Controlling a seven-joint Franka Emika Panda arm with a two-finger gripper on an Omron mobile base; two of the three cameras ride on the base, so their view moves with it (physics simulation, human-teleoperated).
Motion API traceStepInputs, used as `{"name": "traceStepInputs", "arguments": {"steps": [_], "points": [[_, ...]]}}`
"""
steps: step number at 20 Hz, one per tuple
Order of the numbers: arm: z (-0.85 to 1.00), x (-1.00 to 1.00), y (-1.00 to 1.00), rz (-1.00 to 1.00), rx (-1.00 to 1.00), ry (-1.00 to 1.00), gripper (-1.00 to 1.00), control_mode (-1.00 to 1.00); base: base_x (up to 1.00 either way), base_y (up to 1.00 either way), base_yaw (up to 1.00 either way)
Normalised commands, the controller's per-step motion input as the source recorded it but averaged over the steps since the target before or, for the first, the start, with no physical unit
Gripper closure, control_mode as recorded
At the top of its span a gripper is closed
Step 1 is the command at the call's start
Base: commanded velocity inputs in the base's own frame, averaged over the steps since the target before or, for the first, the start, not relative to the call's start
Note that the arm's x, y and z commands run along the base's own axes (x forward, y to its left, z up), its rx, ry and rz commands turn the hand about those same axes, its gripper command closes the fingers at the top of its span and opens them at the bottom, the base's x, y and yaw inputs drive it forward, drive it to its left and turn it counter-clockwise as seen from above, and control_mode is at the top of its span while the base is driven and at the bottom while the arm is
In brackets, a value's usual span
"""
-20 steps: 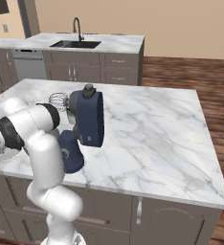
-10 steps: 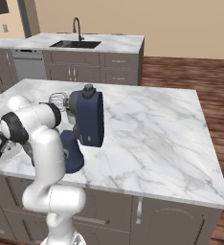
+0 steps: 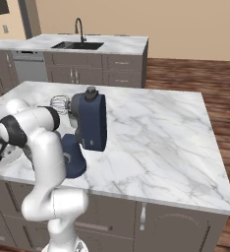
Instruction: Add butter and sugar cubes to the stand mixer bowl and then turn on the stand mixer to begin making frosting.
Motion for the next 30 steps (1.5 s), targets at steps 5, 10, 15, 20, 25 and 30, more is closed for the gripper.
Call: {"name": "traceStepInputs", "arguments": {"steps": [5,10,15,20,25,30], "points": [[-0.06,0.37,0.00,0.00,0.00,0.00,-1.00,-1.00,0.00,0.00,0.00],[-0.13,0.15,0.00,0.00,0.00,0.00,-1.00,-1.00,0.00,0.00,0.00],[-0.23,0.08,0.00,0.00,0.00,0.00,-1.00,-1.00,0.00,0.00,0.00],[-0.23,0.01,0.00,0.00,0.00,0.01,-1.00,-1.00,0.00,0.00,0.00],[-0.17,0.00,0.00,0.00,0.00,0.01,1.00,-1.00,0.00,0.00,0.00],[-0.12,0.00,0.00,0.00,0.00,0.01,1.00,-1.00,0.00,0.00,0.00]]}}
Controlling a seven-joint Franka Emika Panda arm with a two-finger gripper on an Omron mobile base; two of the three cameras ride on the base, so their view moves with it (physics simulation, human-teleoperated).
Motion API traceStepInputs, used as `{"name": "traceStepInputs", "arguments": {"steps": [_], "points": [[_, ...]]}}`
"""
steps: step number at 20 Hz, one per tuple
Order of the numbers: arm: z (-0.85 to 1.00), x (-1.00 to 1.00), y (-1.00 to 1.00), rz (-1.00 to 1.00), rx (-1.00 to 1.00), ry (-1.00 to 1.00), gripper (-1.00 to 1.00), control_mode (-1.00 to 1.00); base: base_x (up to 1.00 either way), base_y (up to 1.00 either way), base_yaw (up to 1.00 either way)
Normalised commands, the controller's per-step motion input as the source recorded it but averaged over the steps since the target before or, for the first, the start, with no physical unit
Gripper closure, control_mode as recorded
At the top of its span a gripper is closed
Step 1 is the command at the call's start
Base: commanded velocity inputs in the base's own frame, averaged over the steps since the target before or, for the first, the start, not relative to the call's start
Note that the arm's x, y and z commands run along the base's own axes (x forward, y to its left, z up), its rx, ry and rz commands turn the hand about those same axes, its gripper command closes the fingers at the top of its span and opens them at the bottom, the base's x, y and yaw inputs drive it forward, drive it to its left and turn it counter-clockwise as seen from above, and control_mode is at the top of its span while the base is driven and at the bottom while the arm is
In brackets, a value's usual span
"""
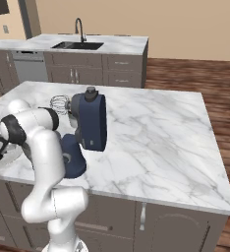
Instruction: Add butter and sugar cubes to the stand mixer bowl and then turn on the stand mixer to begin making frosting.
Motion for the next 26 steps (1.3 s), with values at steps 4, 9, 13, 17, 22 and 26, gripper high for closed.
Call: {"name": "traceStepInputs", "arguments": {"steps": [4,9,13,17,22,26], "points": [[-0.11,0.01,0.00,0.00,0.00,0.03,1.00,-1.00,0.00,0.00,0.00],[0.00,0.00,0.00,0.00,0.00,0.02,1.00,-1.00,0.00,0.00,0.00],[0.12,0.06,-0.01,-0.04,0.00,0.02,1.00,-1.00,0.00,0.00,0.00],[0.94,0.00,-0.03,0.00,0.00,0.01,1.00,-1.00,0.00,0.00,0.00],[1.00,0.00,0.00,-0.04,0.00,0.01,1.00,-1.00,0.00,0.00,0.00],[0.99,-0.02,-0.02,-0.09,0.00,0.01,1.00,-1.00,0.00,0.00,0.00]]}}
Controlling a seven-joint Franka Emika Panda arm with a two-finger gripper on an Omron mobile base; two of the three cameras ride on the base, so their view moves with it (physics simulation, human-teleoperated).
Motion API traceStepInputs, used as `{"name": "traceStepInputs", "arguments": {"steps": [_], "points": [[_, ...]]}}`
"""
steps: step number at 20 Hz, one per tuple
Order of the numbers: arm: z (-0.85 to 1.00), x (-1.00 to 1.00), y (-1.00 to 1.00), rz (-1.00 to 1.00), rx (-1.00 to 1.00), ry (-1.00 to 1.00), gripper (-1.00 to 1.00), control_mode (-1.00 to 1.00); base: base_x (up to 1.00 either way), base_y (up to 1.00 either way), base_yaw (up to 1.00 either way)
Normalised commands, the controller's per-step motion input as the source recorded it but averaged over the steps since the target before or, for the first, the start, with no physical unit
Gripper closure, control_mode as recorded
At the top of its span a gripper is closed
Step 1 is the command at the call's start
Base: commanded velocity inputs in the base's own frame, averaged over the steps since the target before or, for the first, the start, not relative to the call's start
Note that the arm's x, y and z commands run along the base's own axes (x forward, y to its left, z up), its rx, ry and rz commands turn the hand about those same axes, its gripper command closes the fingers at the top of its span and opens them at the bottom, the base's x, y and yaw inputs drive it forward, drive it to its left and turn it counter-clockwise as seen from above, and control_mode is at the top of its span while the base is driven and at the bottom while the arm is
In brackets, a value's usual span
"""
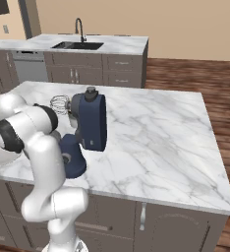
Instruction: Add butter and sugar cubes to the stand mixer bowl and then turn on the stand mixer to begin making frosting.
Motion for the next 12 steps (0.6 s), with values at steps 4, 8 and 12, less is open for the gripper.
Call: {"name": "traceStepInputs", "arguments": {"steps": [4,8,12], "points": [[0.91,-0.06,-0.27,-0.17,0.00,0.00,1.00,-1.00,0.00,0.00,0.00],[0.78,-0.04,-0.40,-0.19,0.00,0.00,1.00,-1.00,0.00,0.00,0.00],[0.54,0.00,-0.60,-0.22,0.00,0.02,1.00,-1.00,0.00,0.00,0.00]]}}
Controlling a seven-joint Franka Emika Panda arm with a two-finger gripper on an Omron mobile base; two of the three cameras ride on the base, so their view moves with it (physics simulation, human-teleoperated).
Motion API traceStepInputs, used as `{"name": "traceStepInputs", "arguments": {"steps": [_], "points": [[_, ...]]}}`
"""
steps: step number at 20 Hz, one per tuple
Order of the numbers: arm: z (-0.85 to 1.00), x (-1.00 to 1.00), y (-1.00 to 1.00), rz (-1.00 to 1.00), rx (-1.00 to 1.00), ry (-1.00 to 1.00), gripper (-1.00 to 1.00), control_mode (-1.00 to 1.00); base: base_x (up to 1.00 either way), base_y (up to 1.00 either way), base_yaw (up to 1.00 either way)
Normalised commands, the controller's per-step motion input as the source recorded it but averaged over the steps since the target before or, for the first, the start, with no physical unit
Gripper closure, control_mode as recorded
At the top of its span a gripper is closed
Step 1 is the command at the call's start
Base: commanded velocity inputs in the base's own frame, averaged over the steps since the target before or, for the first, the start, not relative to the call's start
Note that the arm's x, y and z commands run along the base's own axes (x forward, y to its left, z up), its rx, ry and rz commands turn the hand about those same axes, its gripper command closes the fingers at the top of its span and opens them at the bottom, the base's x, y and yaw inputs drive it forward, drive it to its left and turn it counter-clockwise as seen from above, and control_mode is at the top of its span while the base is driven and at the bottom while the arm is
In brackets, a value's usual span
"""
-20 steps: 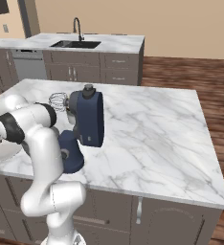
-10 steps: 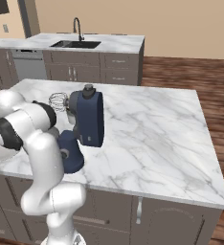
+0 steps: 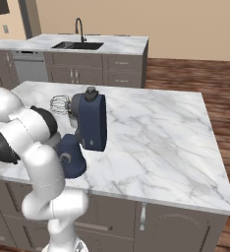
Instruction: Add butter and sugar cubes to the stand mixer bowl and then turn on the stand mixer to begin making frosting.
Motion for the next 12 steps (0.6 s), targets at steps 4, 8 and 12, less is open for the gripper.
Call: {"name": "traceStepInputs", "arguments": {"steps": [4,8,12], "points": [[0.17,0.00,-0.84,-0.23,0.00,0.02,1.00,-1.00,0.00,0.00,0.00],[0.00,-0.05,-0.98,-0.21,0.00,0.00,1.00,-1.00,0.00,0.00,0.00],[0.00,-0.08,-0.88,-0.08,0.00,-0.01,1.00,-1.00,0.00,0.00,0.00]]}}
